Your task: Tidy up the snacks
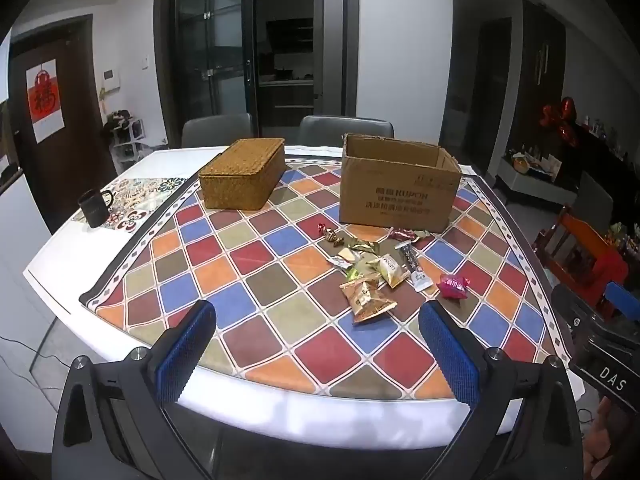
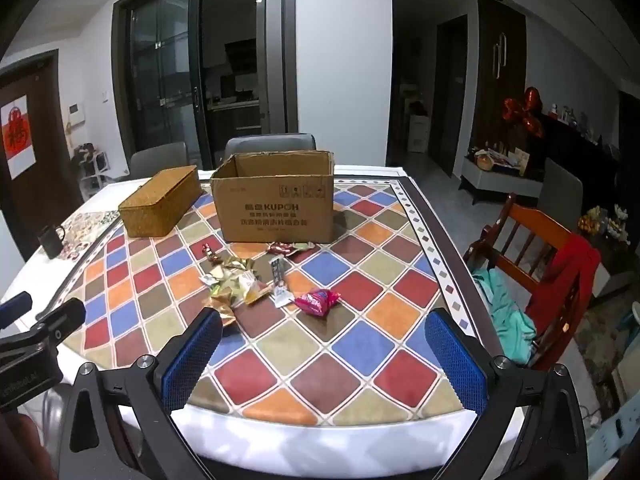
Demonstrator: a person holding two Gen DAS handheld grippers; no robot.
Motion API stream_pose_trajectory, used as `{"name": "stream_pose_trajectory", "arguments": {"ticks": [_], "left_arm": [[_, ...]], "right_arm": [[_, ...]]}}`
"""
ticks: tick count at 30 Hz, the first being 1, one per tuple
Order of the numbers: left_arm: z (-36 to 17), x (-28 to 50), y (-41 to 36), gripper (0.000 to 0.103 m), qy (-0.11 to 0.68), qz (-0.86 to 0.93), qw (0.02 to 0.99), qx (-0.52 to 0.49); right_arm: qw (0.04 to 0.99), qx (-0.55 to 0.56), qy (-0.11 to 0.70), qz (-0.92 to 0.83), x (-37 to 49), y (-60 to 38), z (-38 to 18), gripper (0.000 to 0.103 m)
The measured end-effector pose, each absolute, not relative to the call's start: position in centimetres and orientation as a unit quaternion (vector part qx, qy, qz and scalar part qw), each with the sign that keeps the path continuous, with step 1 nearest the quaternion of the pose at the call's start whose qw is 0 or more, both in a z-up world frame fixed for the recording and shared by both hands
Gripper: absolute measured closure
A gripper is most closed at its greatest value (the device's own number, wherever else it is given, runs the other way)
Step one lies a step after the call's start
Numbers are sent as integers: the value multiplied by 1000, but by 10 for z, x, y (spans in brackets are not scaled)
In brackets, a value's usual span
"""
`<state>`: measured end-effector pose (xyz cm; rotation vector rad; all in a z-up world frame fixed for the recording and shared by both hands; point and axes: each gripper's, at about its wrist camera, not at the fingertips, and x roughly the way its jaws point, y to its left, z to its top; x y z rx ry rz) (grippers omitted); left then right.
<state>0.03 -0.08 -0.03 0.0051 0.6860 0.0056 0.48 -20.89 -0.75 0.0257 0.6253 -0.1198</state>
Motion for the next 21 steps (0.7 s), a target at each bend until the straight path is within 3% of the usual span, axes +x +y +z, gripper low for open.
{"name": "stream_pose_trajectory", "arguments": {"ticks": [21], "left_arm": [[2, -3, -5, 0, 336, -3, 942, 0]], "right_arm": [[951, 14, 302, -61, 0, -215, -6, 0]]}}
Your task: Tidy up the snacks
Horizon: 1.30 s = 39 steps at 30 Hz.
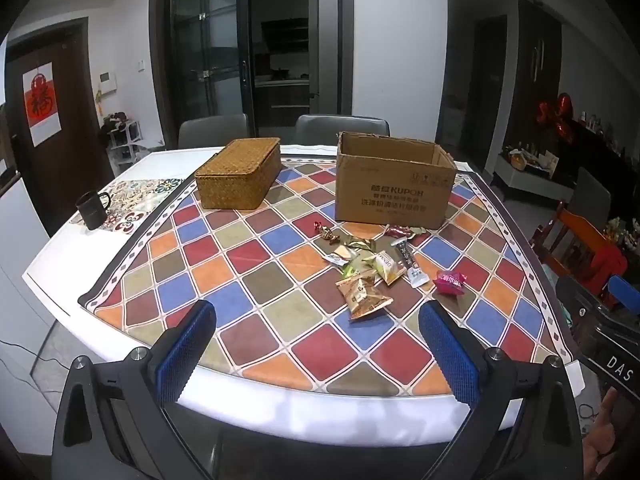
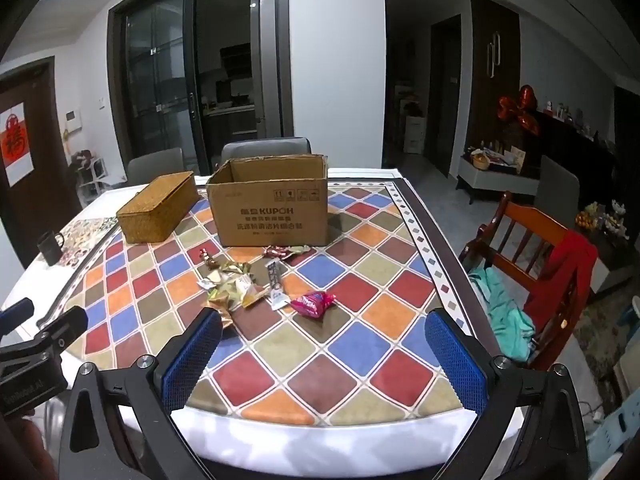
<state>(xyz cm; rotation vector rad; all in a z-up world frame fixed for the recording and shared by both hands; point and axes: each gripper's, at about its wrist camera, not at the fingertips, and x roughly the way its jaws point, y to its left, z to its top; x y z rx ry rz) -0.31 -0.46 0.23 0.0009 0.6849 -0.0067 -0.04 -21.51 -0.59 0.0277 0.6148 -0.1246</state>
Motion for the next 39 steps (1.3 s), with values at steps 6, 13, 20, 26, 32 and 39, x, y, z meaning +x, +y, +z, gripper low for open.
{"name": "stream_pose_trajectory", "arguments": {"ticks": [6, 13, 20, 26, 32, 39], "left_arm": [[3, -3, -5, 0, 337, -5, 941, 0], [3, -4, -5, 0, 337, -6, 941, -1], [4, -4, -5, 0, 337, -5, 942, 0], [3, -4, -6, 0, 336, -5, 942, 0], [0, -1, -8, 0, 335, -9, 942, 6], [-3, 2, -9, 0, 335, -13, 942, 6]], "right_arm": [[951, 14, 302, -62, 0, -215, -4, 0], [951, 15, 301, -62, 0, -215, -4, 0], [952, 15, 299, -63, 0, -217, -1, 0], [952, 16, 298, -66, 0, -224, 2, 0], [953, 13, 295, -73, 1, -226, -1, 0], [953, 11, 294, -74, 1, -224, -3, 0]]}}
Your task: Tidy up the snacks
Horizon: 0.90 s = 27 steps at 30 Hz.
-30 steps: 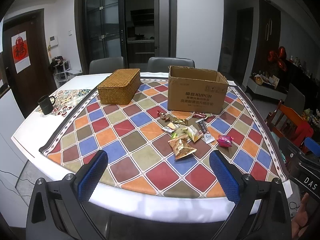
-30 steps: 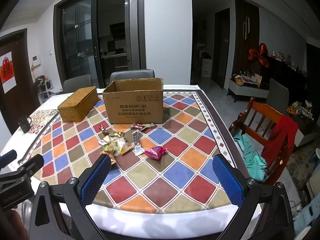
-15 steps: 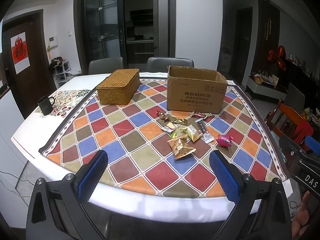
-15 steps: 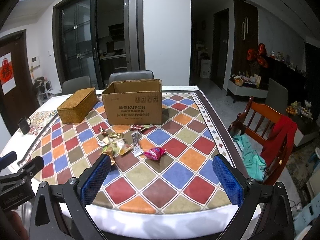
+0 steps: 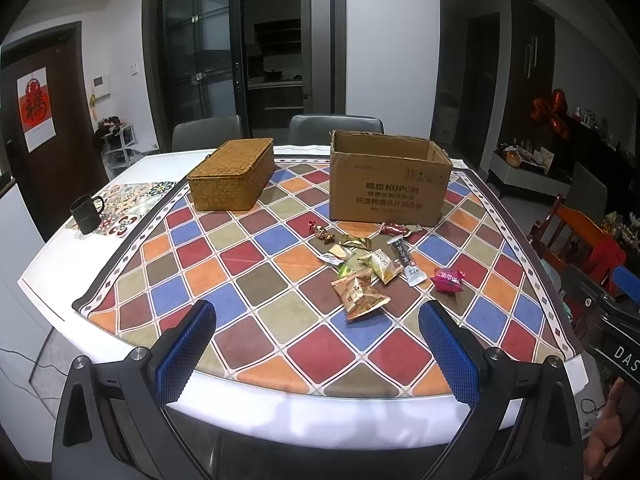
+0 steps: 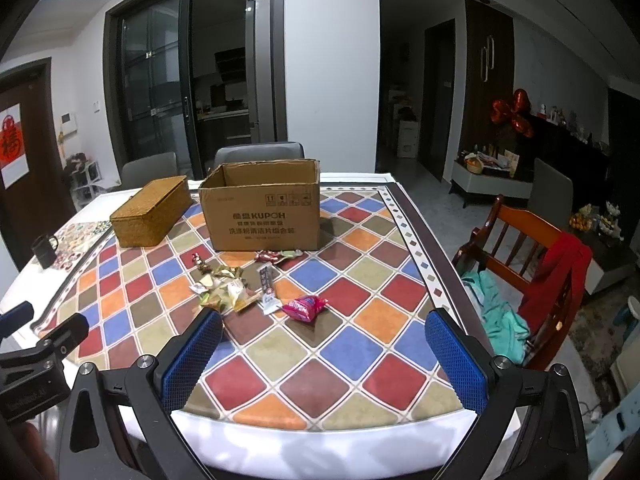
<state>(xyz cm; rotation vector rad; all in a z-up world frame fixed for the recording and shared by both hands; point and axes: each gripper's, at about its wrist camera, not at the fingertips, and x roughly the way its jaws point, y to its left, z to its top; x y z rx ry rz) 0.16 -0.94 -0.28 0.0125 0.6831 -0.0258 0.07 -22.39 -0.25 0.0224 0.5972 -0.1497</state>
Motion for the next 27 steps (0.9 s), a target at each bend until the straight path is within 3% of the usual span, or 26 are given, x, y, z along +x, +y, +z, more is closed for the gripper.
{"name": "stream_pose_trajectory", "arguments": {"ticks": [27], "left_arm": [[-17, 35, -22, 0, 362, -14, 932, 10]], "right_arm": [[951, 8, 298, -78, 28, -232, -8, 0]]}}
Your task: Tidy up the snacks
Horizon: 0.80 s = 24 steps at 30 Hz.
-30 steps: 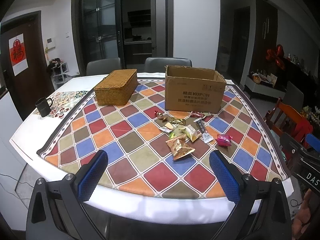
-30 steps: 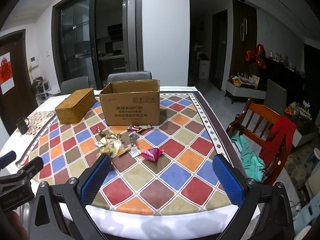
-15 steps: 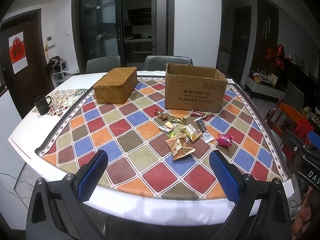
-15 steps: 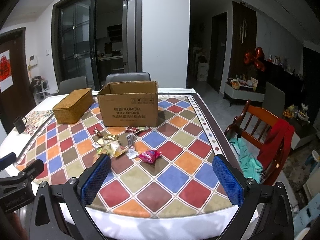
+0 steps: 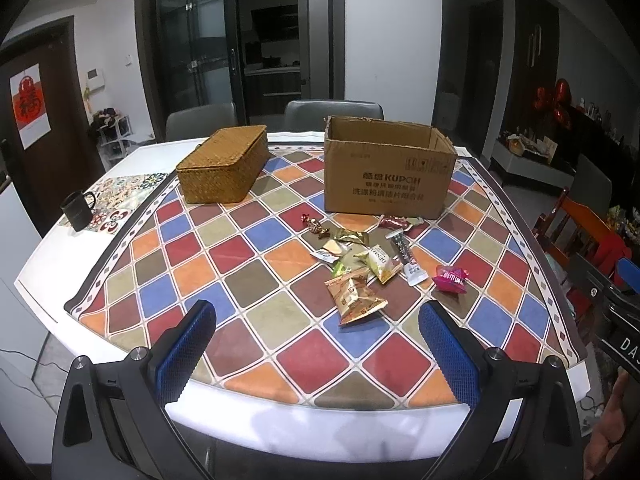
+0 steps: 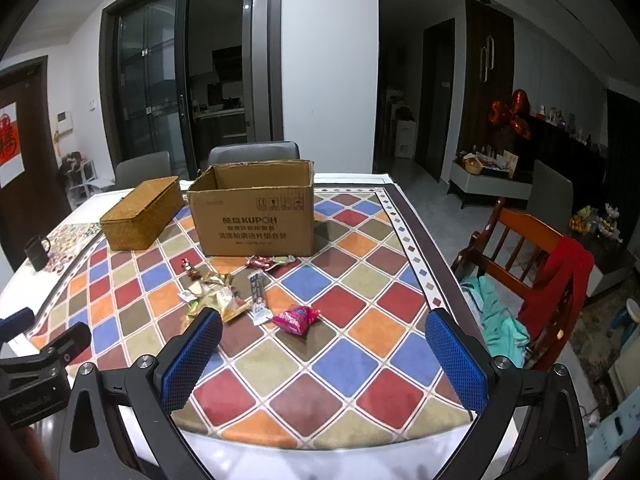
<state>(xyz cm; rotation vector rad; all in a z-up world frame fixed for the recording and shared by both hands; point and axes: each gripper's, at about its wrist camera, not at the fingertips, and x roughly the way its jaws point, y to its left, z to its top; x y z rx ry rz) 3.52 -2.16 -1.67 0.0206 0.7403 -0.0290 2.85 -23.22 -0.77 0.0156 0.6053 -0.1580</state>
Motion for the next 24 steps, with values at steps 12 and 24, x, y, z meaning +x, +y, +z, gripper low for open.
{"name": "stream_pose_trajectory", "arguments": {"ticks": [12, 24], "left_arm": [[-21, 64, -28, 0, 376, -14, 927, 10], [-52, 102, -36, 0, 416, -11, 909, 13]], "right_arm": [[944, 6, 320, -76, 60, -239, -13, 0], [934, -2, 352, -66, 95, -240, -36, 0]]}}
